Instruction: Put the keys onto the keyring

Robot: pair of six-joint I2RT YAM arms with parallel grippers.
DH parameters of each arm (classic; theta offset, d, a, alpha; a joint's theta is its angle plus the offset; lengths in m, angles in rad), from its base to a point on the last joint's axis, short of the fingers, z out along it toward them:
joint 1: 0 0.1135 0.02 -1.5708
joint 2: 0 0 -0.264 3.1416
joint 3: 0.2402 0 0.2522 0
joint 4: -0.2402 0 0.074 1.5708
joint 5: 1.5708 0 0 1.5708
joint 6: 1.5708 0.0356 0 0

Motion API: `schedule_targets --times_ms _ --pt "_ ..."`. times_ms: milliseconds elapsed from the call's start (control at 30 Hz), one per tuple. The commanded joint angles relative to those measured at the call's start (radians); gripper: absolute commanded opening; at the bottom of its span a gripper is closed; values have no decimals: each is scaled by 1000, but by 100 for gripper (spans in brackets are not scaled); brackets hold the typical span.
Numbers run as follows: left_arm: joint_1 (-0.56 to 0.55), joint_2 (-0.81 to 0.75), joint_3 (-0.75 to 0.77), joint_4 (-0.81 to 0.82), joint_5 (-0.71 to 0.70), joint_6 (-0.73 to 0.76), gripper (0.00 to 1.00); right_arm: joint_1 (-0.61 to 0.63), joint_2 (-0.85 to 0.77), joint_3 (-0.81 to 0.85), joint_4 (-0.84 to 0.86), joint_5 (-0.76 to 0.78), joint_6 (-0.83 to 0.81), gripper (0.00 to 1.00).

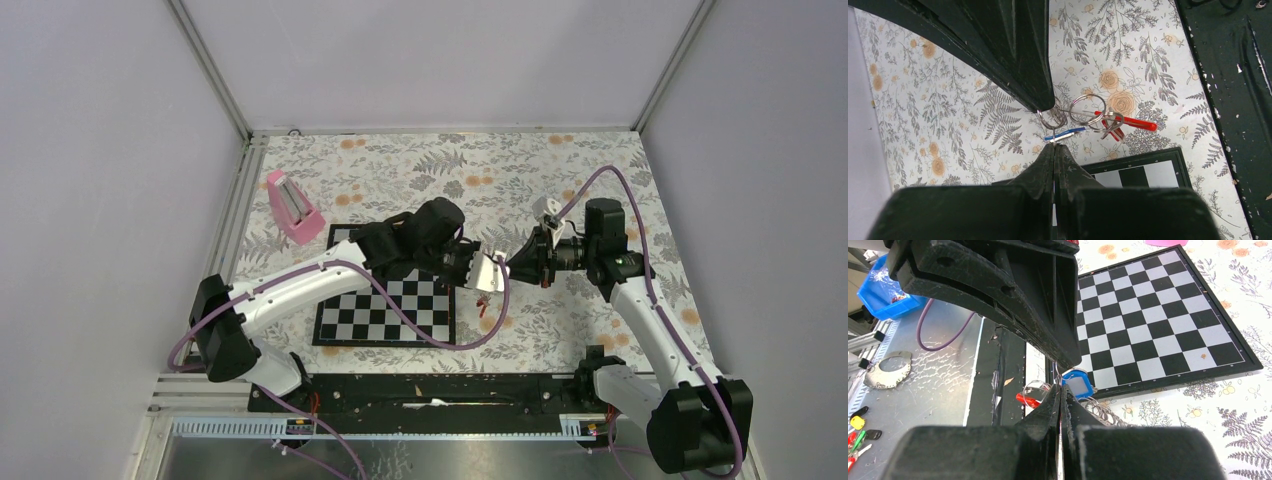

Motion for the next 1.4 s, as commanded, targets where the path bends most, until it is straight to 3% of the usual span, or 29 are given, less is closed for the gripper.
schedule_targets --times_ms 0,400,933,1367 --pt "-3 -33 37 3 16 -9 0 -9 -22 41 -54 17 -79 0" --pt "-5 10 83 -35 98 -44 0 -9 -16 50 -150 26 -217 0" --pt "-5 49 41 -40 200 -74 0 -15 -4 56 47 -17 2 0" --pt "-11 64 65 -12 177 -103 0 -15 -5 19 165 45 148 0"
